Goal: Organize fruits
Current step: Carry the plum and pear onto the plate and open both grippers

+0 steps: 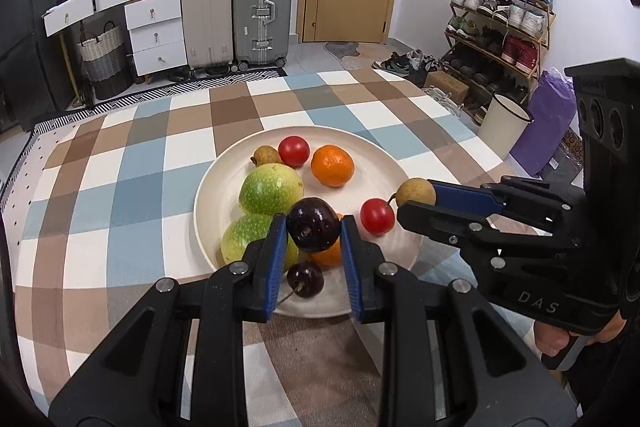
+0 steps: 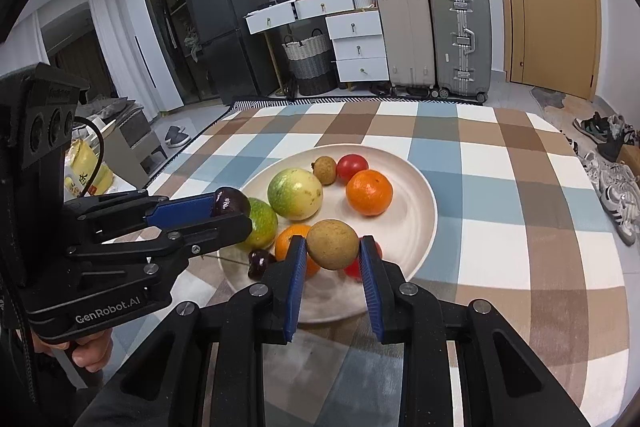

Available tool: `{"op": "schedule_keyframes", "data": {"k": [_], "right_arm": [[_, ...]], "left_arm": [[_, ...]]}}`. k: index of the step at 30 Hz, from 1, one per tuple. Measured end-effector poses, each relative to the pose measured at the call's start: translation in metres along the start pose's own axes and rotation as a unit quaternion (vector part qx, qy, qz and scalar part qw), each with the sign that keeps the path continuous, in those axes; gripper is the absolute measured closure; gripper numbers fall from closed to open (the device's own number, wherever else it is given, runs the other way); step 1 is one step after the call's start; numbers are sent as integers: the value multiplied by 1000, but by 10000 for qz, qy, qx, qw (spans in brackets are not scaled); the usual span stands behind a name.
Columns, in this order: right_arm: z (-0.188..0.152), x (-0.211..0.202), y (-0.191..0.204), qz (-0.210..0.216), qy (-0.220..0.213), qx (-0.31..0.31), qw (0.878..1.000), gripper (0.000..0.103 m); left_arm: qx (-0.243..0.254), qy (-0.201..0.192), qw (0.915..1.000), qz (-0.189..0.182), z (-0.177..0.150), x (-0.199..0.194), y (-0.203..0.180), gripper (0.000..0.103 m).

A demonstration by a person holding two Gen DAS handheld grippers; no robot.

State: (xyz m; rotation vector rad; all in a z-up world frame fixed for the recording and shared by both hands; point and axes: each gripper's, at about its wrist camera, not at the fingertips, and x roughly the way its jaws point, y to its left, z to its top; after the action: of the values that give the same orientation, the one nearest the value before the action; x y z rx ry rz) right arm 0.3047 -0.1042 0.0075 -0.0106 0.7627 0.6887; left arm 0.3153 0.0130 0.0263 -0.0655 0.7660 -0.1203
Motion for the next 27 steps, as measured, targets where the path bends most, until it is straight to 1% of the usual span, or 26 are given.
{"op": "schedule_keyframes", "data": {"k": [6,14,24,26,27], "right_arm": [[6,12,-9,7,31,77,10000,76],[4,25,-19,-50,139,220,9996,75],[3,27,-18,-162,145,192,9996,75],[3,26,-19,-200,111,208,9995,71],[2,25,-20,-202,101,220,9995,70]], "left_arm": [[-1,33,10000,12,8,14,-3,79],[-8,77,10000,-5,13,31,-4,79],[-92,98,9999,22,12,30,1,78],[-108,117,9999,39,10,29,3,75],[-114,123,9999,27,10,27,3,70]]}}
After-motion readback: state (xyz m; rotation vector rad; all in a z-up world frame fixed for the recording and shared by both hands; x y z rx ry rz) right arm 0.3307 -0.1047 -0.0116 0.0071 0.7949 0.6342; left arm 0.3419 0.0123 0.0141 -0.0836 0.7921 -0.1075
